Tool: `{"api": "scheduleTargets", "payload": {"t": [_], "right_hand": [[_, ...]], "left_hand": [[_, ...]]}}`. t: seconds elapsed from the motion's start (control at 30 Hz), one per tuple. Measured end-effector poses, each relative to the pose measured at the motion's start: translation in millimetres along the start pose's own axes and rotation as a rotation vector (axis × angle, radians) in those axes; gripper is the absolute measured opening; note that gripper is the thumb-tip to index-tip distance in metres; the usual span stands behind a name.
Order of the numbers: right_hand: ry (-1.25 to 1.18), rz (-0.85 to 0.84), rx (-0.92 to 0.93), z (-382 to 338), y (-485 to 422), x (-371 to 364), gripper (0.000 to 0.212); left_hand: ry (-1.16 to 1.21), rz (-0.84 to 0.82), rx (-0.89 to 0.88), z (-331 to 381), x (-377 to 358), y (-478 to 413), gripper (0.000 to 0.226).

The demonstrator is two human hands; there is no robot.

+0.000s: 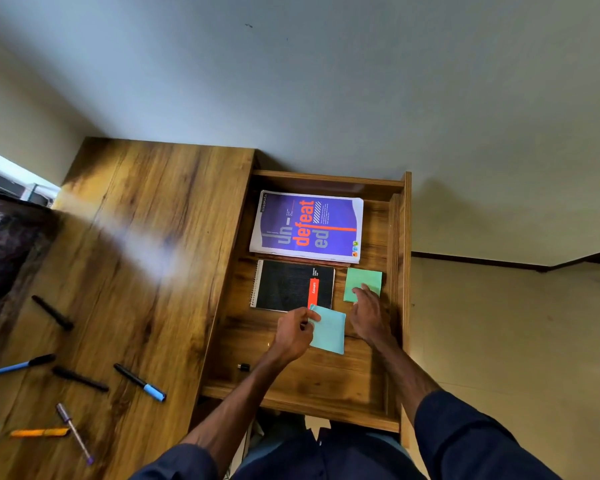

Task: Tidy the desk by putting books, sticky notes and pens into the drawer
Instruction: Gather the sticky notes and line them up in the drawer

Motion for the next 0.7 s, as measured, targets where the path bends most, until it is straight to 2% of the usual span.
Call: {"api": "scheduleTargets", "payload": {"t": [0.1, 0.17, 0.23, 0.33, 0.43, 0.57, 0.7], "right_hand": [[-0.323, 0.137, 0.013, -2, 8, 4, 0.025], [-0.554, 0.032, 0.030, -4, 13, -2, 0.026], [-0.663, -0.114, 0.025, -5, 18, -11, 0.036], [-0.764, -0.143, -0.033, 2, 24, -18, 0.043], [-0.711, -0.085, -0.066, 10, 25, -14, 0.042], [-0.489, 0.035, -0.110, 22, 23, -3, 0.038], [-0.347, 0.064, -0.171, 29, 23, -3, 0.039]], "left_hand": [[-0.023, 0.036, -0.002, 0, 1, -3, 0.017], [-0.029, 0.068, -0.008, 1, 2, -5, 0.018], [0.011, 0.090, -0.006, 1, 2, -5, 0.019], [0.073, 0.064, -0.002, 3, 1, -4, 0.018], [0.048, -0.007, 0.022, 3, -2, -2, 0.019], [-0.049, -0.021, 0.059, 0, -1, 1, 0.024], [-0.073, -0.043, 0.059, -8, 0, 7, 0.019]]}}
Point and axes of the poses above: each hand's wrist, its own y-axis away from the middle knuckle, its own x-axis out of the back of the hand, z = x × y, the point moved 4 cm from there along -y, towards the middle knuckle, and after that the axes turned 8 degrees about -z, right-handed, at the moved point
